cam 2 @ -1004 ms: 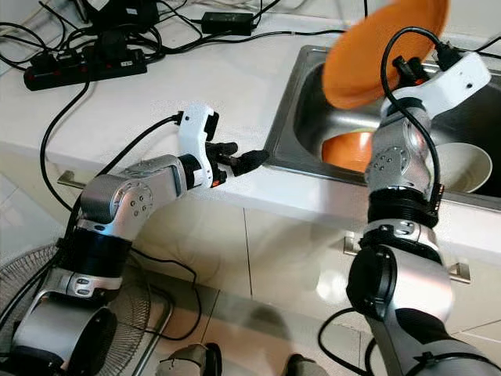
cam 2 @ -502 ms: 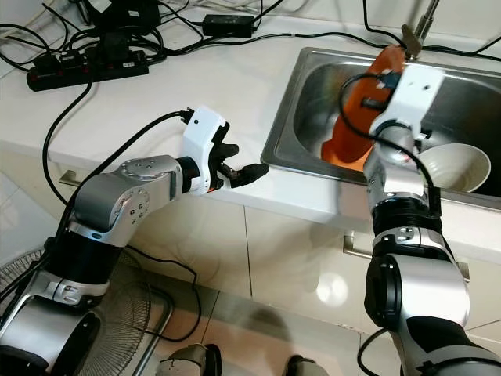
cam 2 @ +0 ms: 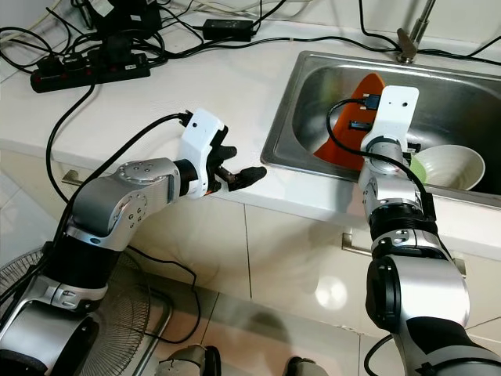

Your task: Kitchen organization

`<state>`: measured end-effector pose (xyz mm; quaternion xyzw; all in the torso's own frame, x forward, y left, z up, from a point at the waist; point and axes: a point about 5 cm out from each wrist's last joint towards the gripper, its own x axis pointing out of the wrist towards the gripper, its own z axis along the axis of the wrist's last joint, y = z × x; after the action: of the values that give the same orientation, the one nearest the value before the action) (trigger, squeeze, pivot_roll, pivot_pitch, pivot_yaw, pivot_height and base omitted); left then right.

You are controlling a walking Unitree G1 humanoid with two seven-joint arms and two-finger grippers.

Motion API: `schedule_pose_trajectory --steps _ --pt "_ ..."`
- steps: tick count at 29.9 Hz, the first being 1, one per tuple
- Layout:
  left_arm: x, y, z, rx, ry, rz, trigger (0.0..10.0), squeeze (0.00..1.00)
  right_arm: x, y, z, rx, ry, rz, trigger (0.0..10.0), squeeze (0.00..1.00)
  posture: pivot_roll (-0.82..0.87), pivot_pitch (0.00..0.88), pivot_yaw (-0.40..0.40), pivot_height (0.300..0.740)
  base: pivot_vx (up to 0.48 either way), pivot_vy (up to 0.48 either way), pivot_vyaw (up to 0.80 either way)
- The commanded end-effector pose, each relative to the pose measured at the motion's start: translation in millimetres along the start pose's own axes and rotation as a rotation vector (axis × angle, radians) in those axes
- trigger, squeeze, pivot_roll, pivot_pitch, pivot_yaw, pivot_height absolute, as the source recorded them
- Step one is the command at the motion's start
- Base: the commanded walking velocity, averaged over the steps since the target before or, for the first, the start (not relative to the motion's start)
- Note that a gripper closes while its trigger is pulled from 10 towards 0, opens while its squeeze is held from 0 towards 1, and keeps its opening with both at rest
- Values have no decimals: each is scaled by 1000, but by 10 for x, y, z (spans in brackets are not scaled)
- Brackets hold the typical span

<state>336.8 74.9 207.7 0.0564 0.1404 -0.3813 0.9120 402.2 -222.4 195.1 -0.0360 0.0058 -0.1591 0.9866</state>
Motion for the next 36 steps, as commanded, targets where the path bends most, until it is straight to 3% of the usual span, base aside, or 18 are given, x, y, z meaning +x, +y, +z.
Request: schedule_pose_trajectory --steps 1,3,4,5,8,9,10,11,18,19,36 --pt "-10 -27 6 12 2 -13 10000 0 -9 52 -61 -12 33 24 10000 0 154 83 36 740 0 0 0" --pt "-10 -27 1 11 4 -13 10000 0 -10 58 -67 -12 36 28 10000 608 153 86 35 740 0 0 0" --pt "-10 -27 -1 10 4 -13 10000 0 -12 63 -73 -13 38 31 10000 769 153 86 35 740 0 0 0" --pt "-9 -26 -5 9 5 -12 10000 0 -14 70 -80 -12 40 35 10000 1000 153 87 35 740 0 0 0" --pt "-7 -23 -9 8 7 -9 10000 0 -21 89 -99 -15 45 44 10000 1000 154 89 34 740 0 0 0" --pt "-7 -23 -9 7 7 -8 10000 0 -24 100 -106 -17 46 46 10000 757 155 91 34 740 0 0 0" --pt "-6 -24 -8 7 7 -8 10000 0 -24 101 -107 -18 46 46 10000 757 155 91 34 740 0 0 0" --pt "-7 -23 -7 6 7 -7 10000 0 -24 100 -108 -17 46 45 10000 0 156 91 33 740 0 0 0" --pt "-10 -17 -9 4 6 -3 10000 0 -26 109 -116 -14 48 49 10000 0 155 94 32 740 0 0 0" --pt "-10 -17 -11 3 7 -2 10000 0 -26 111 -116 -13 48 50 10000 314 154 94 32 740 0 0 0" --pt "-9 -17 -12 4 7 -1 10000 0 -26 112 -115 -12 48 50 10000 314 153 94 31 740 0 0 0"
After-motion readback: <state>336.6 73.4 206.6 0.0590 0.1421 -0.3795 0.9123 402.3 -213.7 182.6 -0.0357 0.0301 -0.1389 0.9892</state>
